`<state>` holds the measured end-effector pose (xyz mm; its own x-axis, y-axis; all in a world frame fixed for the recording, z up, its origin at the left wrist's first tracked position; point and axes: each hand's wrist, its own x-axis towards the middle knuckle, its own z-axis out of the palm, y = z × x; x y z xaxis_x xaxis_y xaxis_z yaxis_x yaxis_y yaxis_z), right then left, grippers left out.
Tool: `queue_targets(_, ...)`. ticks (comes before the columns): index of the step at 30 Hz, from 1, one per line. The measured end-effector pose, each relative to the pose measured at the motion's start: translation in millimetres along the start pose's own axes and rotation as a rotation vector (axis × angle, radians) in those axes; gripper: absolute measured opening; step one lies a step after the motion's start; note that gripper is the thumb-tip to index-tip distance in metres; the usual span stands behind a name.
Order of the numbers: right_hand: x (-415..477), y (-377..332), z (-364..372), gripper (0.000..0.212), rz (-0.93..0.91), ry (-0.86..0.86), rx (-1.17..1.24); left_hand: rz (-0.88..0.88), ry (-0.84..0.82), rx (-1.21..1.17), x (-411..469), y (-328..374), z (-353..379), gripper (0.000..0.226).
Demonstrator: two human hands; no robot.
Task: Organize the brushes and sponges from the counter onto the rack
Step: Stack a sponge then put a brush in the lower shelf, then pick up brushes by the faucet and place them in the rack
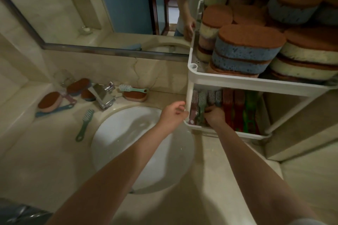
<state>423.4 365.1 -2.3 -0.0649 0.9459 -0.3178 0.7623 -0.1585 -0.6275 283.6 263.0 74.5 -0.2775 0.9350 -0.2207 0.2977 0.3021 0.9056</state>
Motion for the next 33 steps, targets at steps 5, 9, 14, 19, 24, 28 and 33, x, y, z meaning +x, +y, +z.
queue_targets(5,-12,-2,-4,0.022,-0.050,0.065,-0.019,-0.021,-0.010,-0.026,0,-7,-1,0.039)
queue_targets(9,-44,-9,0,0.016,-0.097,0.254,0.139,-0.060,0.008,-0.023,-2,-24,-12,0.031)
queue_targets(14,-91,-25,24,0.013,-0.255,0.353,0.252,-0.133,0.084,-0.022,-7,-64,-55,0.017)
queue_targets(19,-105,-69,71,0.014,-0.316,0.182,0.272,-0.196,0.141,0.045,-6,-111,-131,0.005)
queue_targets(24,-88,-130,125,0.009,-0.290,0.077,0.197,-0.283,0.247,0.151,-2,-157,-216,0.003)
queue_targets(28,-60,-167,156,0.020,-0.237,0.007,0.121,-0.365,0.318,0.153,6,-191,-270,0.002)
queue_targets(33,-10,-205,176,0.032,-0.210,-0.034,0.037,-0.485,0.348,0.292,18,-220,-301,0.022)
